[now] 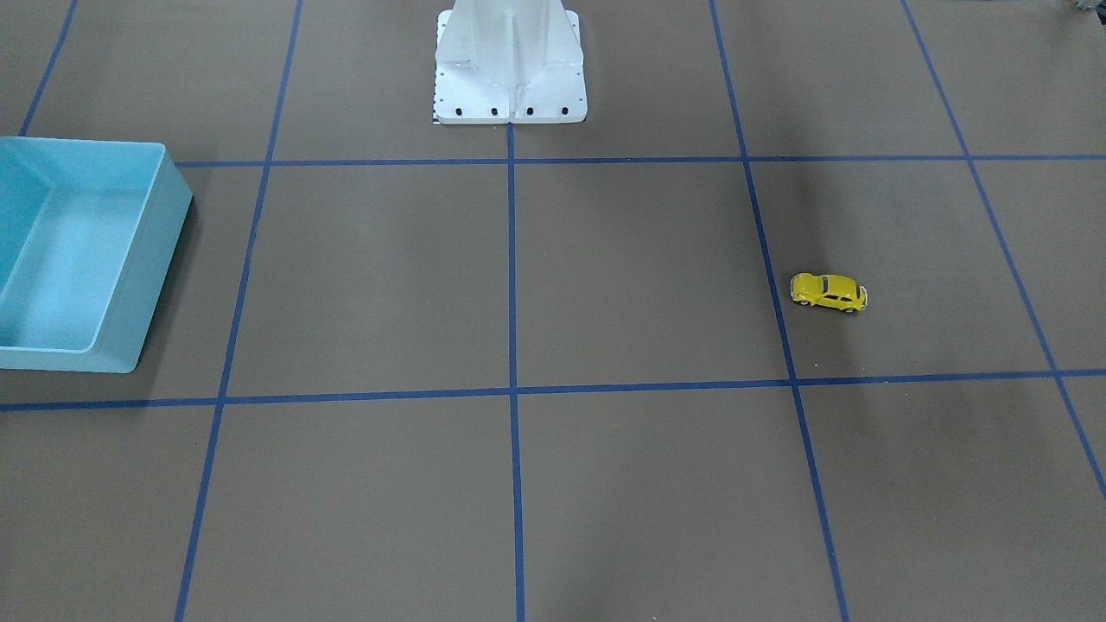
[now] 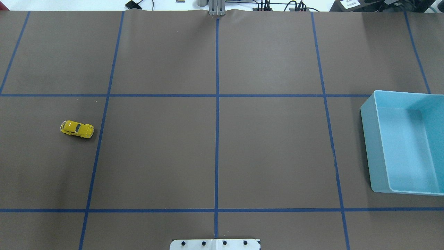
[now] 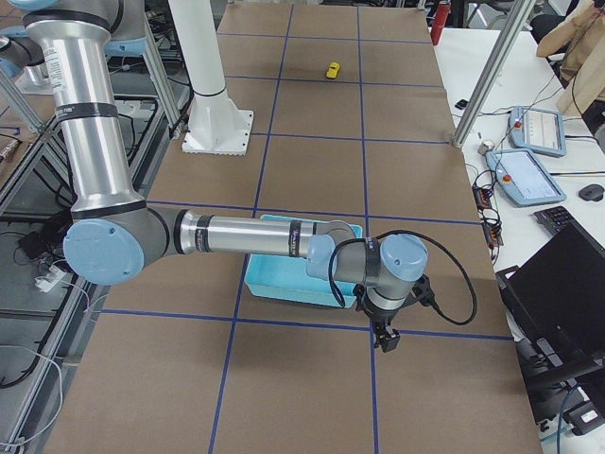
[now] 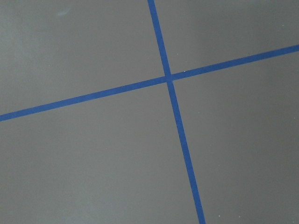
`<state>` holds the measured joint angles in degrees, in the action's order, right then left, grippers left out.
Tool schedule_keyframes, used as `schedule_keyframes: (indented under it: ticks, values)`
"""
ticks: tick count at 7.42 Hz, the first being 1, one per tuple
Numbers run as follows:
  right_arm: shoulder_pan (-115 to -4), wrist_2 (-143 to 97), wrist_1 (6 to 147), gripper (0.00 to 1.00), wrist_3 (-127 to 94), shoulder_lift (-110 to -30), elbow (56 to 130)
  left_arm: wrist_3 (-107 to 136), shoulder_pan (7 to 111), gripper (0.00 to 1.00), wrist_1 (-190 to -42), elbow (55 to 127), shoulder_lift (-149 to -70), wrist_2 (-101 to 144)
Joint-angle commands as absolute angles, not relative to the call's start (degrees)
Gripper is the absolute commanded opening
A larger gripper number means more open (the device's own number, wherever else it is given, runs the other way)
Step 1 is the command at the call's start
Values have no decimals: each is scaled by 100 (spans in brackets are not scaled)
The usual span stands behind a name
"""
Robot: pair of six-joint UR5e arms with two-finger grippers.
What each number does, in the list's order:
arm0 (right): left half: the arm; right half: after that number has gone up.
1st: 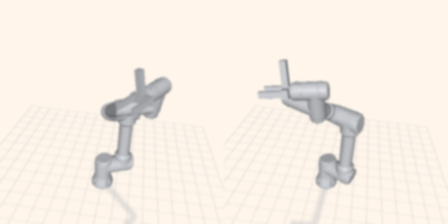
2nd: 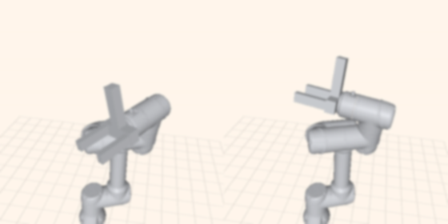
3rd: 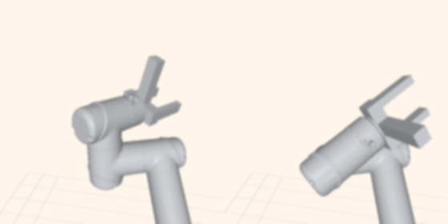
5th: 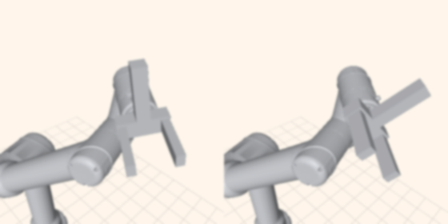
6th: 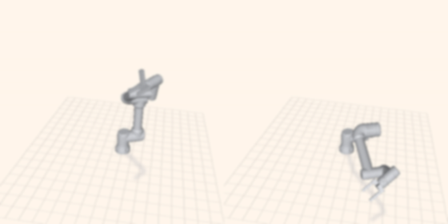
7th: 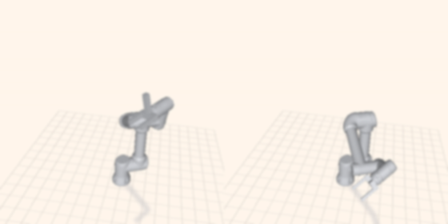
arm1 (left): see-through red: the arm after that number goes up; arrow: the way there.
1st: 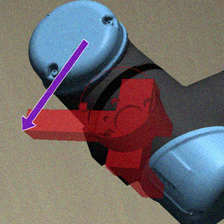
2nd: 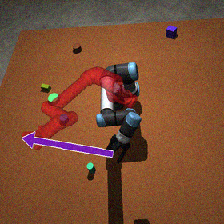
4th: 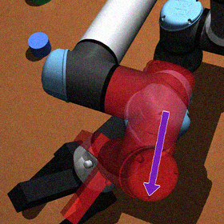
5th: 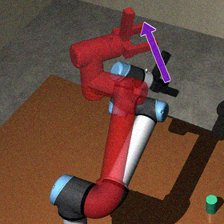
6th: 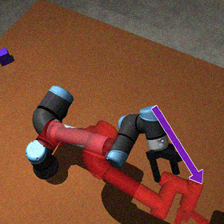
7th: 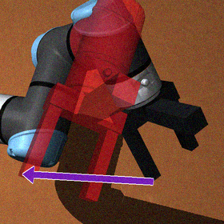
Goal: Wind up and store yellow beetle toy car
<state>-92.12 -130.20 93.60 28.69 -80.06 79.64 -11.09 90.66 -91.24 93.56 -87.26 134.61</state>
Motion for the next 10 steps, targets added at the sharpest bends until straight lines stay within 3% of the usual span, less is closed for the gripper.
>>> schedule_keyframes:
  ticks: [1,10]
  values:
    - [-9211,-13017,9360,100,2874,-8016,7911,-1107,9114,100,-9123,9369,-8728,13465]
    - [-9141,-13017,9360,100,2874,-7963,7963,-1107,9123,100,-9132,9439,-8719,13456]
